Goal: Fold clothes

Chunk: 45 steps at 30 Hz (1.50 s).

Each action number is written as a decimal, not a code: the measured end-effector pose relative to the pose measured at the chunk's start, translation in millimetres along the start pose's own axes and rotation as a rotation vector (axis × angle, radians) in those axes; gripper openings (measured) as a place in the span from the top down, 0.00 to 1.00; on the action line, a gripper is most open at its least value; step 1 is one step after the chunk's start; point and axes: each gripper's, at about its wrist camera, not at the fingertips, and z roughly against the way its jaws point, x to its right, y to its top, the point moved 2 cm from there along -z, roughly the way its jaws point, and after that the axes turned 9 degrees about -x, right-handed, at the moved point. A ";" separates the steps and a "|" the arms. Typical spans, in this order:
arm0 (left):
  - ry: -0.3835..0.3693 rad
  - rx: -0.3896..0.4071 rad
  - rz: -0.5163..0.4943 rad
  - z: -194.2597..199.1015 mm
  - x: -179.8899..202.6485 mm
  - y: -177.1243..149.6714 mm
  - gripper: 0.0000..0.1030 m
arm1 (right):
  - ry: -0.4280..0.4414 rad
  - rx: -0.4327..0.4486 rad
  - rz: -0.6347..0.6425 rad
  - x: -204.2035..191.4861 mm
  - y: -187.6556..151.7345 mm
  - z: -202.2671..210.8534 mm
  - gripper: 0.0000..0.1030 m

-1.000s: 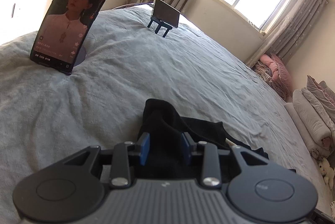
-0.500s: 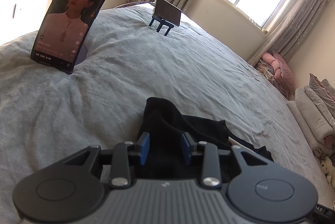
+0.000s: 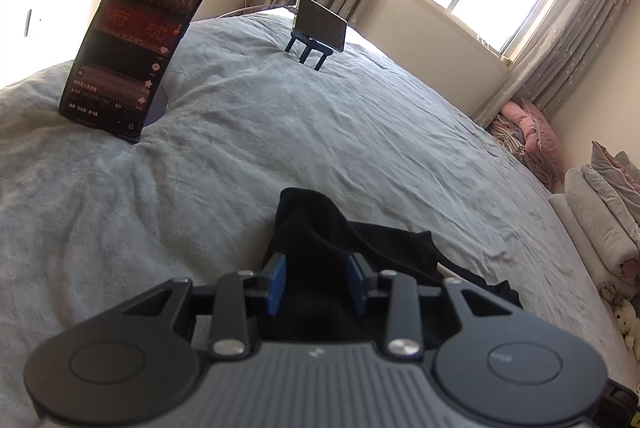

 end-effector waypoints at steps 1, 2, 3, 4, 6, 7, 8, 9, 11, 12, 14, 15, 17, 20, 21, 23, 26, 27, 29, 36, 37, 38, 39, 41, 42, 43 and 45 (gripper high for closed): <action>-0.005 0.008 0.001 0.9 -0.4 0.4 0.67 | -0.004 0.016 0.011 -2.4 1.7 2.0 0.85; -0.008 0.021 0.006 2.9 -1.1 0.8 0.67 | -0.007 0.032 0.022 -4.8 3.5 4.0 0.87; -0.012 0.034 0.011 5.0 -1.8 1.3 0.67 | -0.012 0.054 0.034 -7.3 5.5 7.5 0.89; -0.016 0.047 0.017 7.0 -2.5 1.8 0.67 | -0.018 0.088 0.046 -9.4 7.9 14.2 0.89; -0.025 0.068 0.025 10.3 -3.4 2.7 0.67 | -0.037 0.141 0.066 -10.9 12.3 28.7 0.89; -0.031 0.075 0.029 11.4 -3.6 3.0 0.67 | -0.052 0.154 0.071 -9.8 13.5 33.8 0.89; -0.036 0.082 0.032 12.5 -3.8 3.4 0.68 | -0.077 0.161 0.075 -8.0 12.9 36.6 0.89; -0.039 0.086 0.029 12.9 -2.9 3.4 0.68 | -0.101 0.169 0.079 -6.1 12.4 39.3 0.89; -0.045 0.087 0.018 12.9 -0.7 3.4 0.69 | -0.143 0.177 0.084 -1.8 11.3 43.8 0.89; -0.047 0.086 0.013 12.5 0.5 3.4 0.69 | -0.142 0.165 0.081 1.6 10.7 43.1 0.89; -0.035 0.072 -0.002 9.1 2.7 2.5 0.69 | -0.156 0.127 0.083 6.8 8.9 38.0 0.89; -0.025 0.062 -0.012 6.5 4.0 1.7 0.69 | -0.179 0.108 0.106 6.8 6.6 34.0 0.89; 0.028 0.036 -0.046 -1.9 6.5 -1.3 0.69 | -0.243 0.081 0.166 4.5 0.4 26.6 0.89; 0.108 -0.004 -0.098 -14.5 10.3 -5.7 0.70 | -0.344 0.066 0.270 -0.2 -10.3 16.0 0.89; 0.135 -0.017 -0.115 -18.6 11.5 -7.2 0.70 | -0.371 0.067 0.297 -1.5 -12.4 14.5 0.85; 0.149 -0.016 -0.125 -18.3 11.8 -7.3 0.70 | -0.399 0.083 0.335 -3.8 -12.1 16.6 0.79; 0.093 0.051 -0.084 -3.0 6.9 -2.2 0.70 | -0.363 0.121 0.337 -7.1 -5.5 23.3 0.72; 0.057 0.094 -0.064 1.6 4.7 -0.6 0.71 | -0.342 0.133 0.334 -8.5 -3.2 24.3 0.67; -0.010 0.166 -0.037 8.3 1.5 1.6 0.79 | -0.302 0.153 0.332 -12.0 0.9 24.7 0.67; 0.037 0.089 -0.102 -37.6 15.0 -2.3 0.96 | -0.278 0.076 0.419 -22.4 -9.6 -20.5 0.68; 0.098 0.068 -0.113 -49.1 14.1 -4.3 0.97 | -0.274 0.061 0.397 -18.2 -9.4 -23.7 0.69; 0.104 0.078 -0.114 -50.6 14.7 -4.4 0.97 | -0.265 0.050 0.373 -14.1 -8.3 -25.2 0.70; 0.107 0.090 -0.114 -51.4 15.3 -4.4 0.97 | -0.249 0.048 0.349 -10.8 -6.4 -23.3 0.70; 0.111 0.106 -0.121 -53.0 15.3 -4.4 0.97 | -0.235 0.050 0.320 -8.0 -6.2 -19.2 0.70; 0.113 0.114 -0.124 -53.8 15.3 -4.4 0.97 | -0.235 0.050 0.317 -8.6 -6.3 -17.2 0.70; 0.102 0.109 -0.113 -51.7 14.3 -3.2 0.97 | -0.236 0.049 0.315 -10.2 -6.5 -14.0 0.69; 0.074 0.091 -0.089 -45.7 12.6 -0.3 0.96 | -0.239 0.044 0.322 -12.7 -7.4 -4.7 0.61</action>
